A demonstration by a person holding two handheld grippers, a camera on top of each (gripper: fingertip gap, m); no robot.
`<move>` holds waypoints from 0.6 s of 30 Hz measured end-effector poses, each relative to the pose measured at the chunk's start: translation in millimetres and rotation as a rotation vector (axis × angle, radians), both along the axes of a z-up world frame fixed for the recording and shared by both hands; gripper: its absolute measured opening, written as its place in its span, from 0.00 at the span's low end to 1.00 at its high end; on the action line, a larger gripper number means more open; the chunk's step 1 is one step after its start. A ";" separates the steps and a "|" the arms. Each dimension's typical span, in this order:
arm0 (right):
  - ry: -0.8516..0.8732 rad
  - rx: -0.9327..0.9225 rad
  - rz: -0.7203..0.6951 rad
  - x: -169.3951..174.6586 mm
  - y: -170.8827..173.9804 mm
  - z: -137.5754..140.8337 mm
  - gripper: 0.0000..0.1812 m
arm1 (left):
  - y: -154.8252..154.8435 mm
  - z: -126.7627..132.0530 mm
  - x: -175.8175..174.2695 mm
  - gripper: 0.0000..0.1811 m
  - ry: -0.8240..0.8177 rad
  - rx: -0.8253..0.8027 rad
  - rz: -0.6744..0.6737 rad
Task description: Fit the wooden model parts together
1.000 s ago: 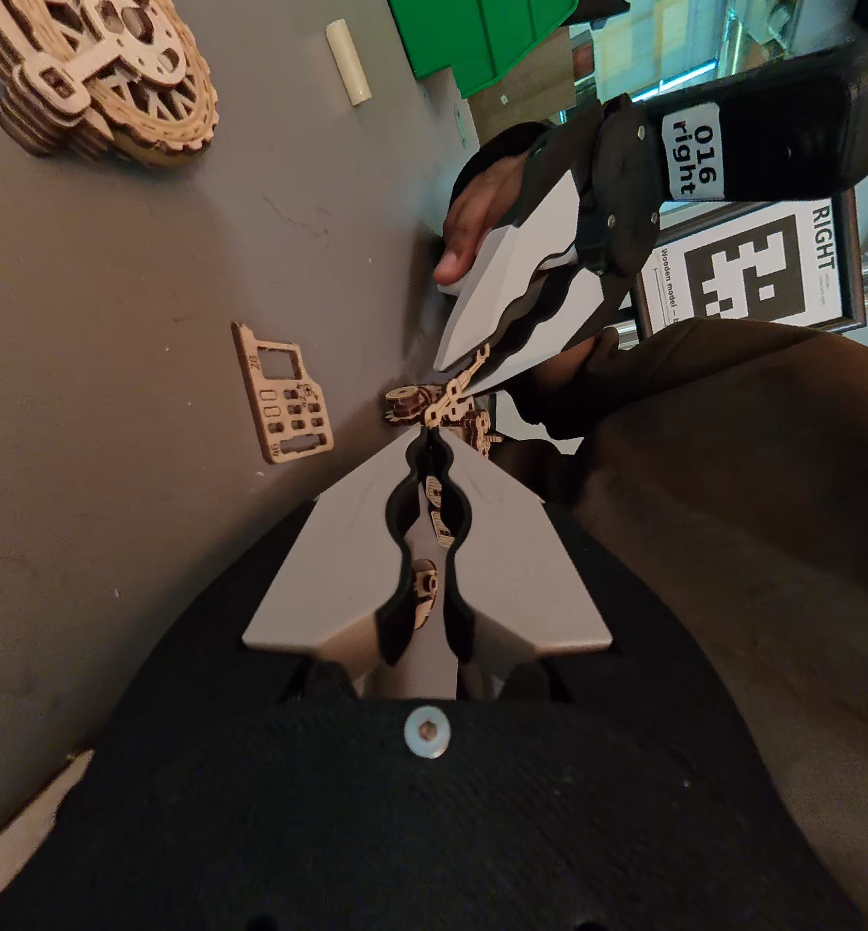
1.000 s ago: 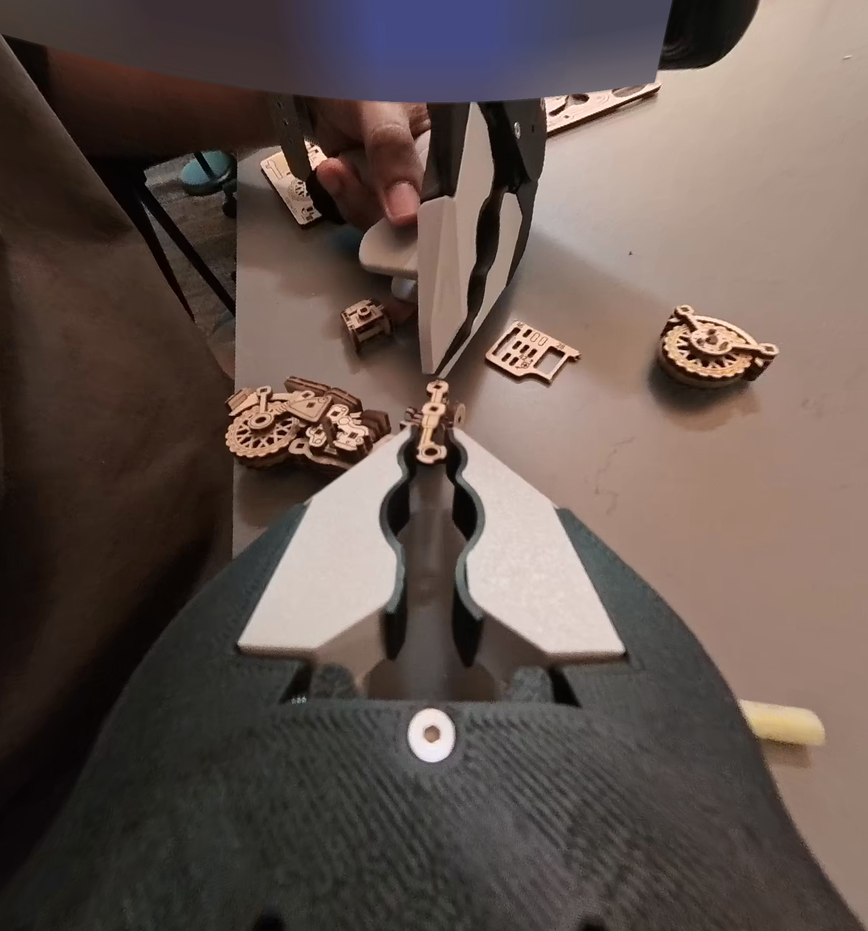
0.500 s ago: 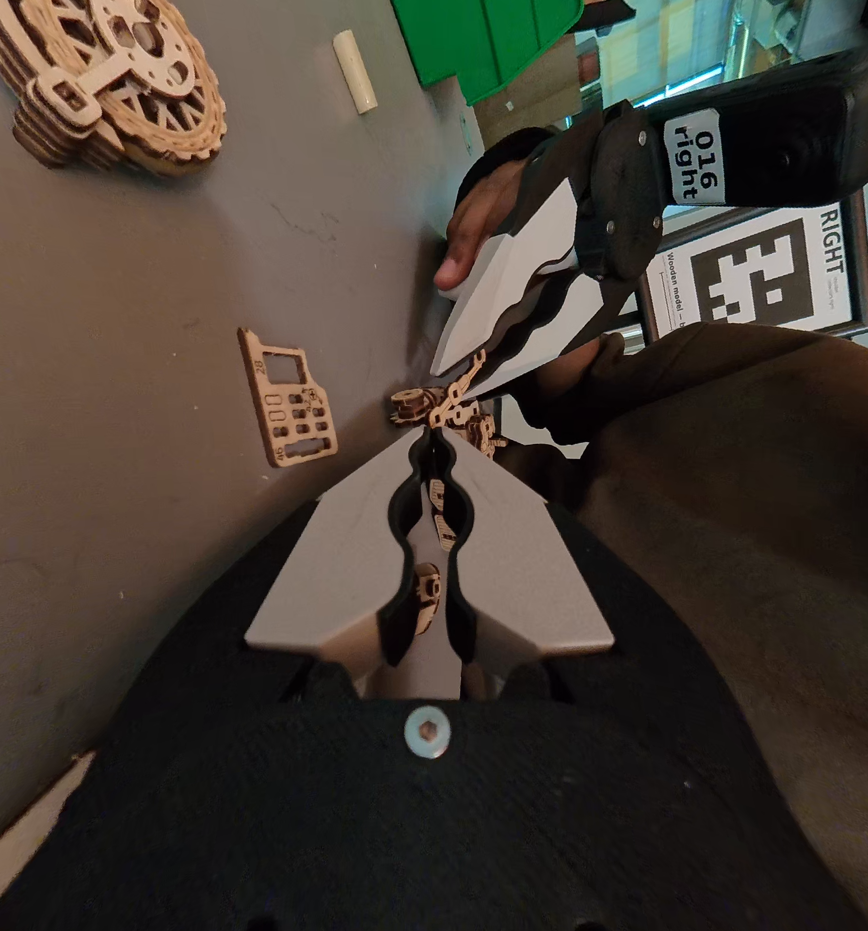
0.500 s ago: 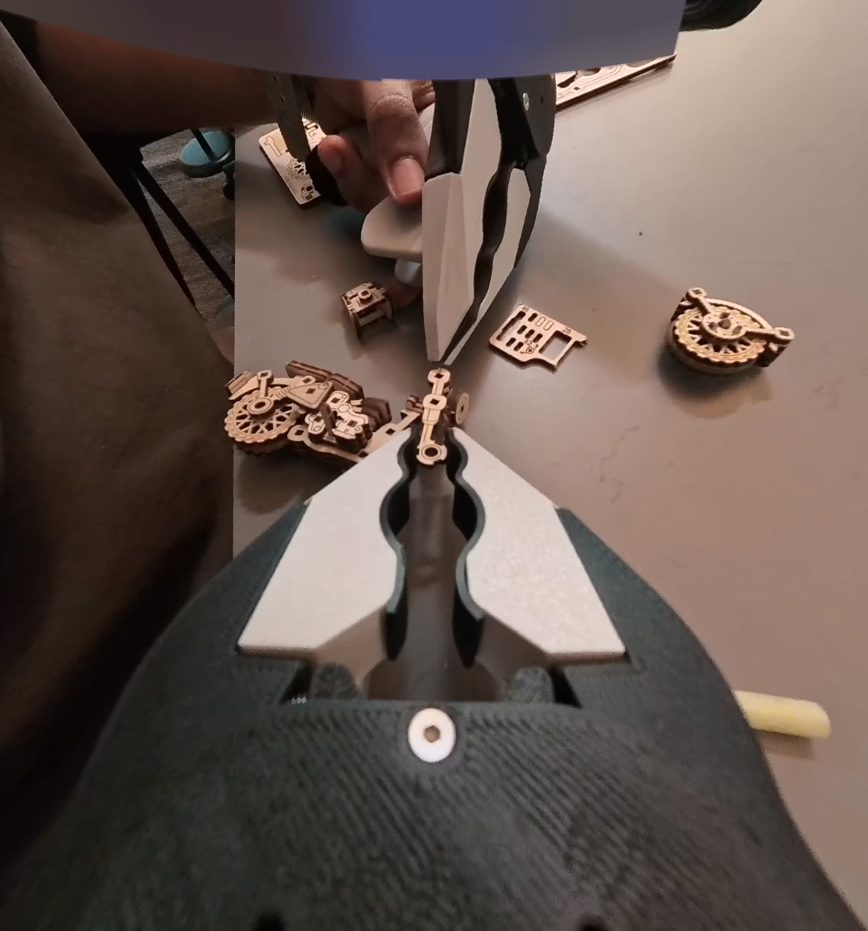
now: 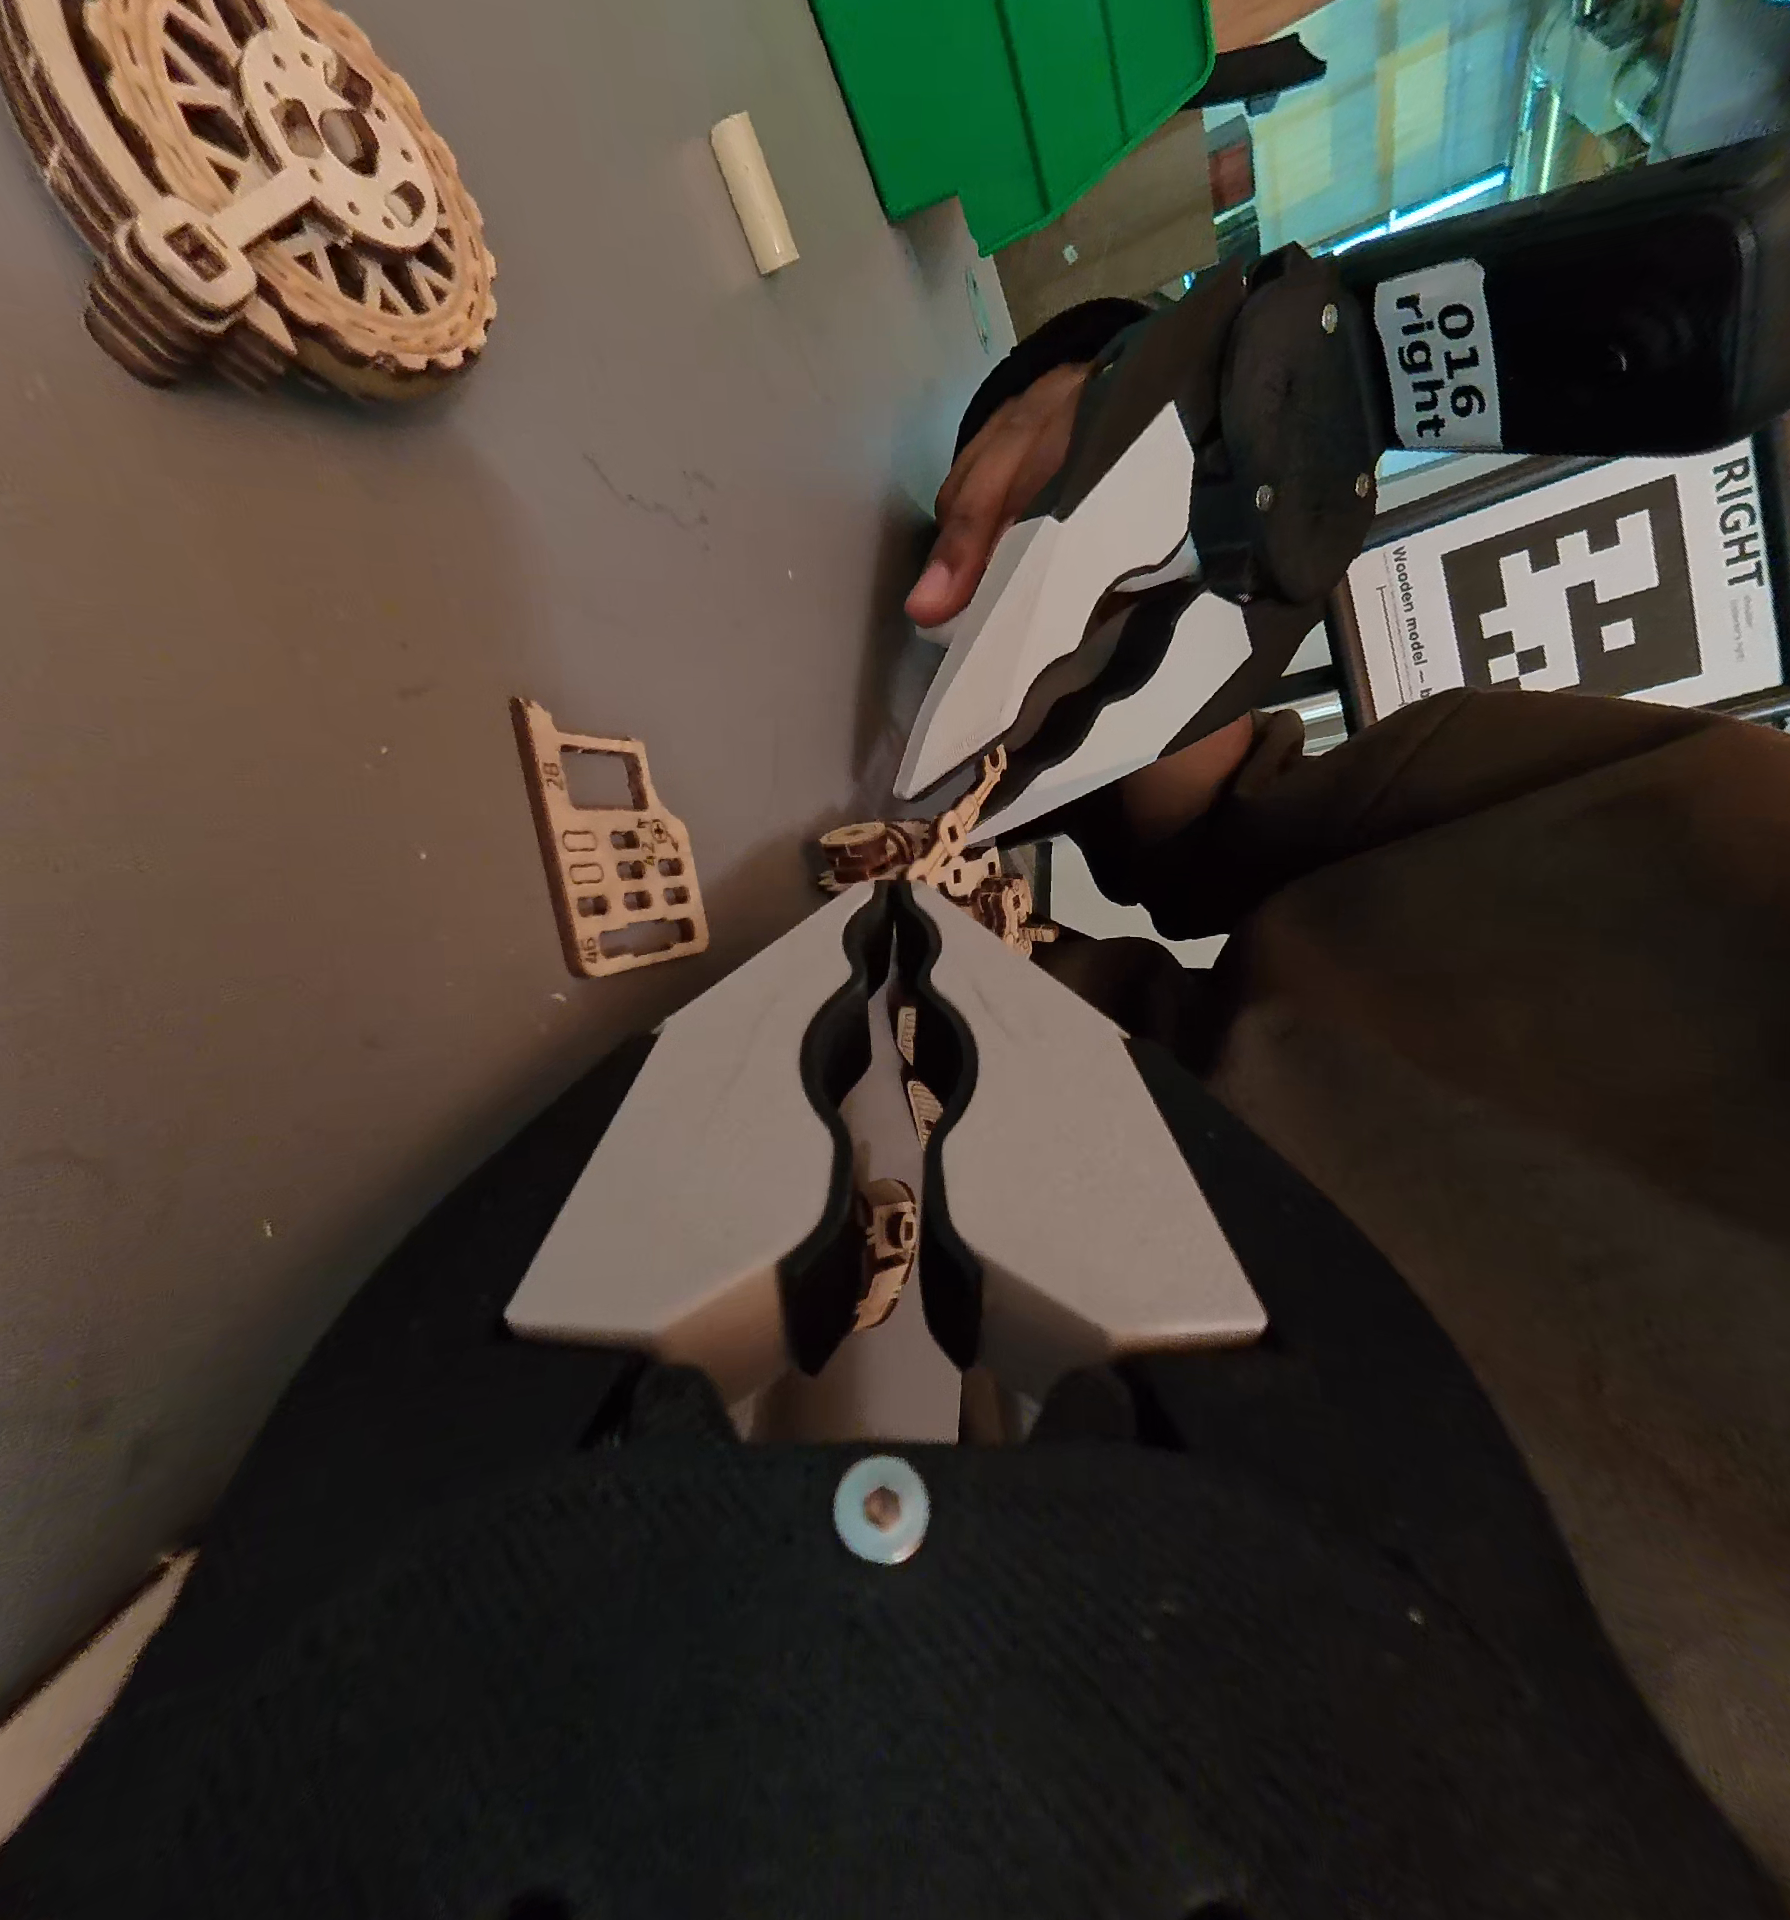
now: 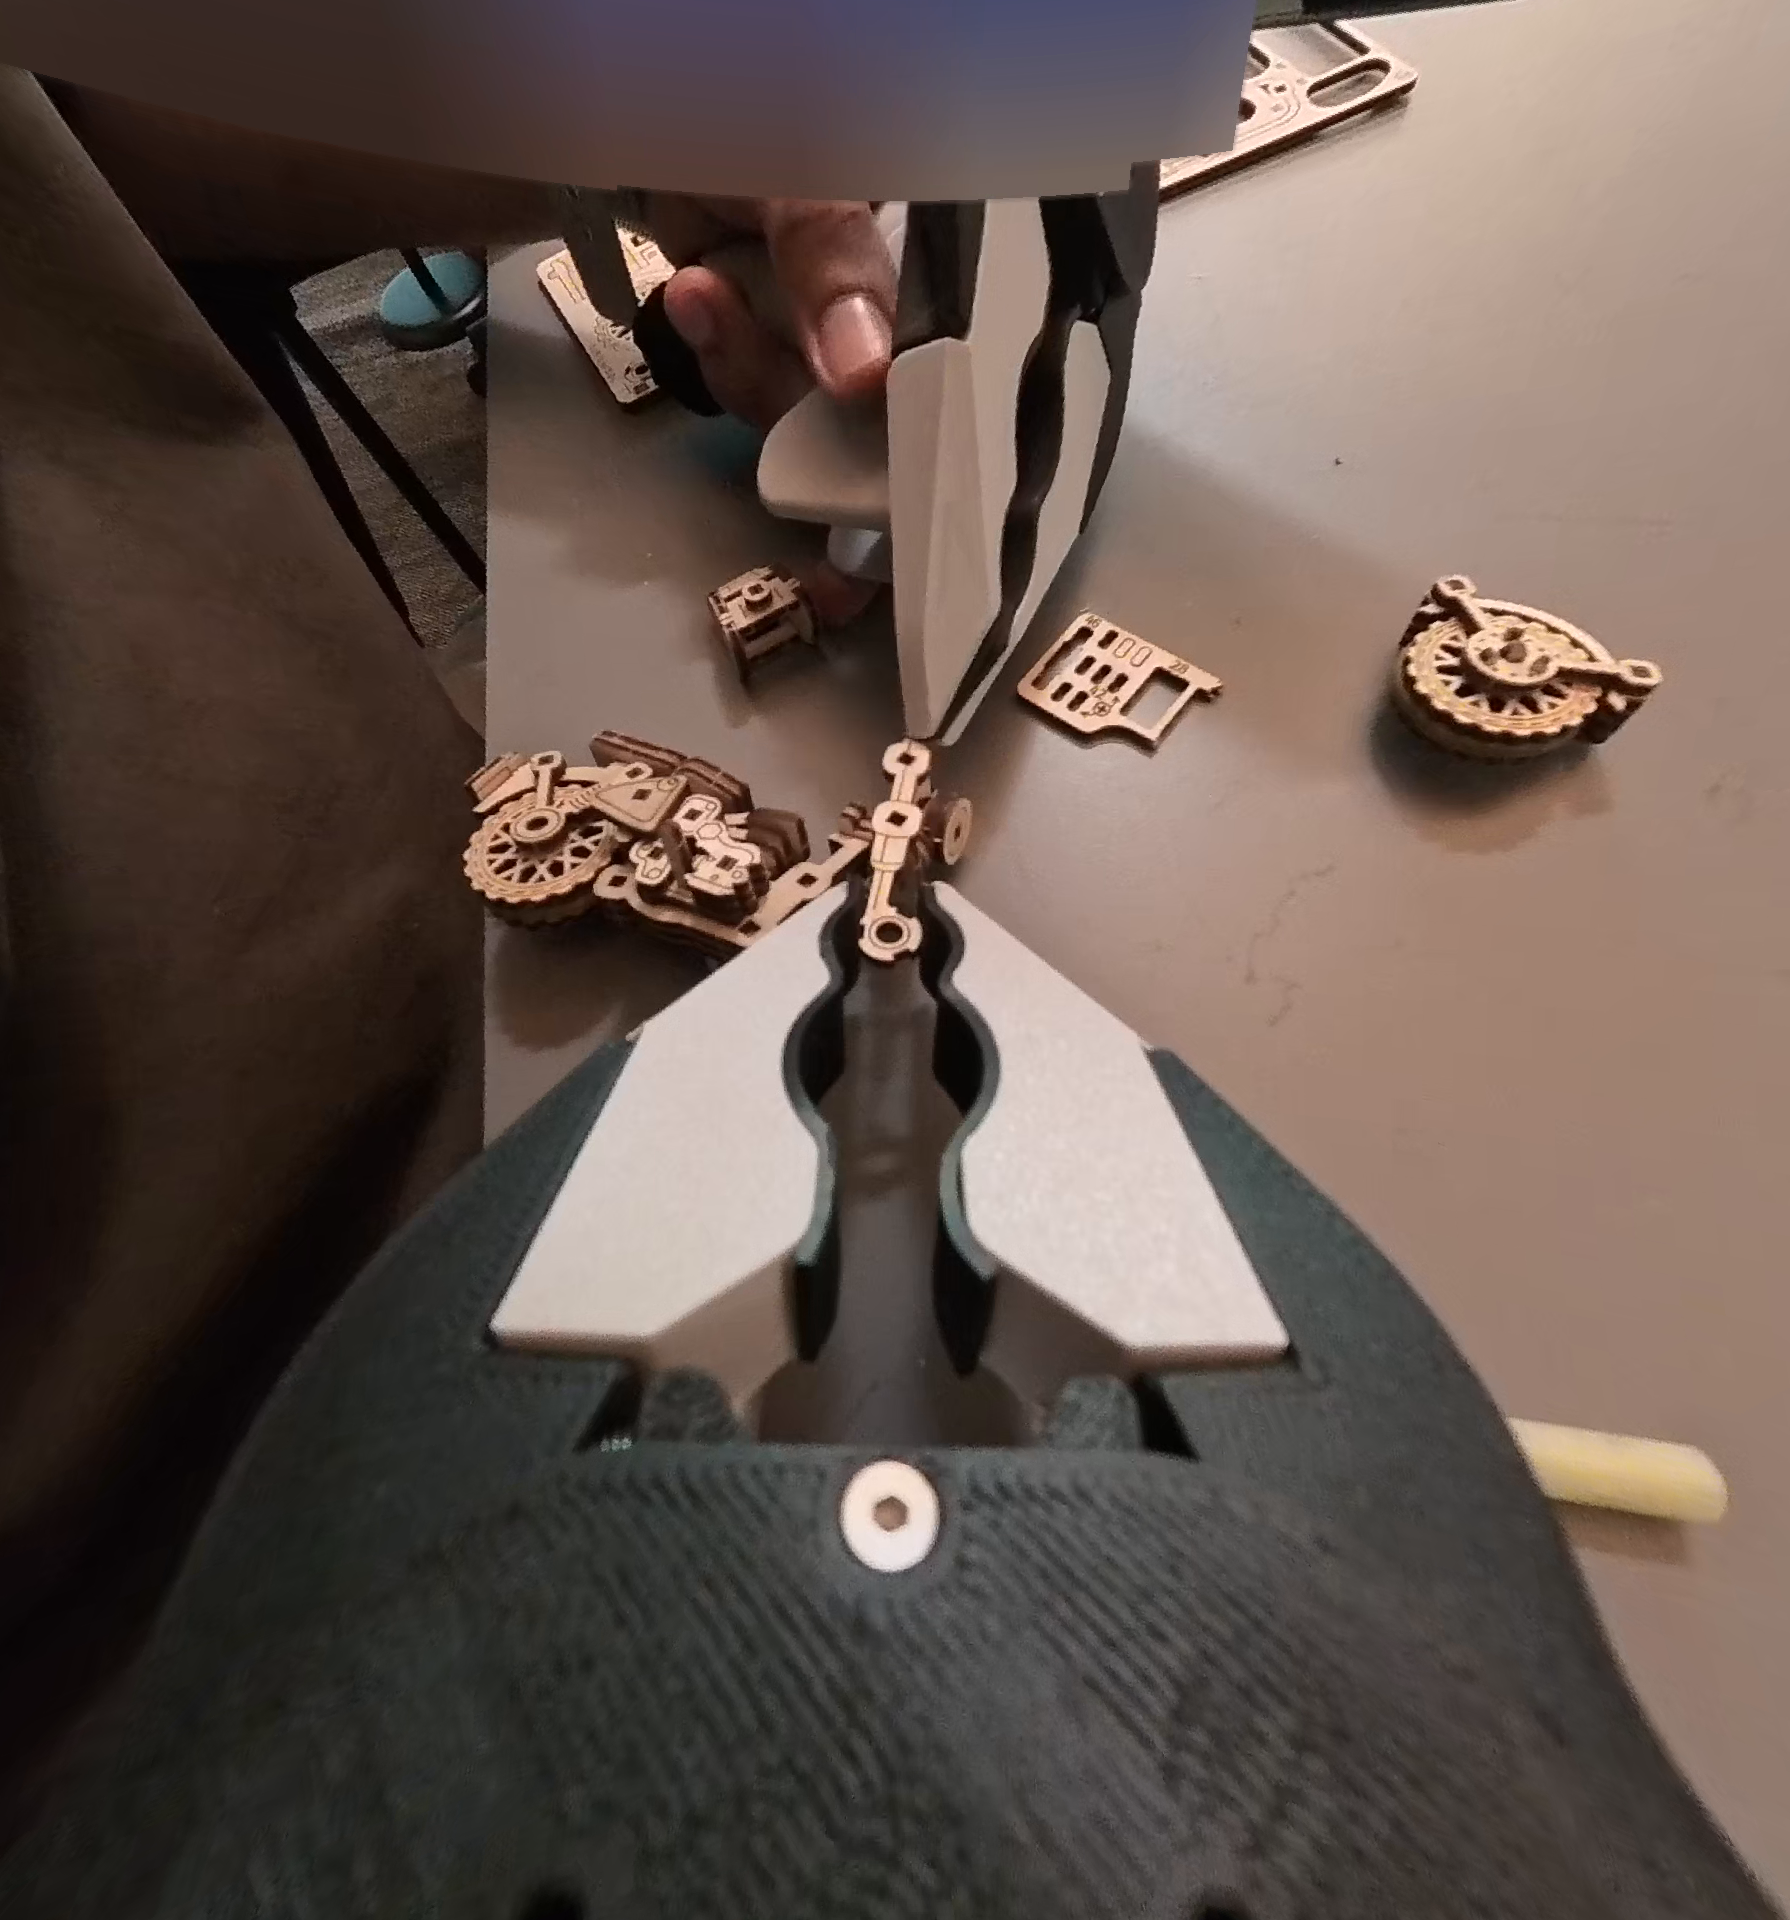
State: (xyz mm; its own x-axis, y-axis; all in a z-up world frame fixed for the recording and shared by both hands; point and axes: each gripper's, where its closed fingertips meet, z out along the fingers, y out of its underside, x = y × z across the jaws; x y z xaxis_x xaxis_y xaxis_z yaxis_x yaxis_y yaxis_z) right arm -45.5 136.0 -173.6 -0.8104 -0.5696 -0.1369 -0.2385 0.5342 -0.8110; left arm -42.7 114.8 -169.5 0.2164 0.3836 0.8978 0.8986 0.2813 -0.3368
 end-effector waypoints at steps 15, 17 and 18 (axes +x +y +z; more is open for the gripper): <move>0.050 0.000 -0.005 0.9 0.9 -1.6 0.05 | 1.1 -1.2 -1.5 0.00 0.013 -0.031 0.005; 0.069 0.003 -0.011 1.4 1.0 -1.3 0.05 | 1.0 -1.0 -1.5 0.00 0.012 -0.027 0.006; 0.077 0.005 -0.014 1.7 0.8 -1.1 0.05 | 0.9 -0.7 -1.5 0.00 0.012 -0.025 0.006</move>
State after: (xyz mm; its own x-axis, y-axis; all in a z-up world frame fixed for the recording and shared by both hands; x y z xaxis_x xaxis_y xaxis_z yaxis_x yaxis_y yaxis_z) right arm -43.8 136.9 -174.6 -0.8268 -0.5573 -0.0764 -0.2924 0.5418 -0.7880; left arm -44.2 115.7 -170.2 0.2252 0.4067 0.8854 0.8928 0.2778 -0.3546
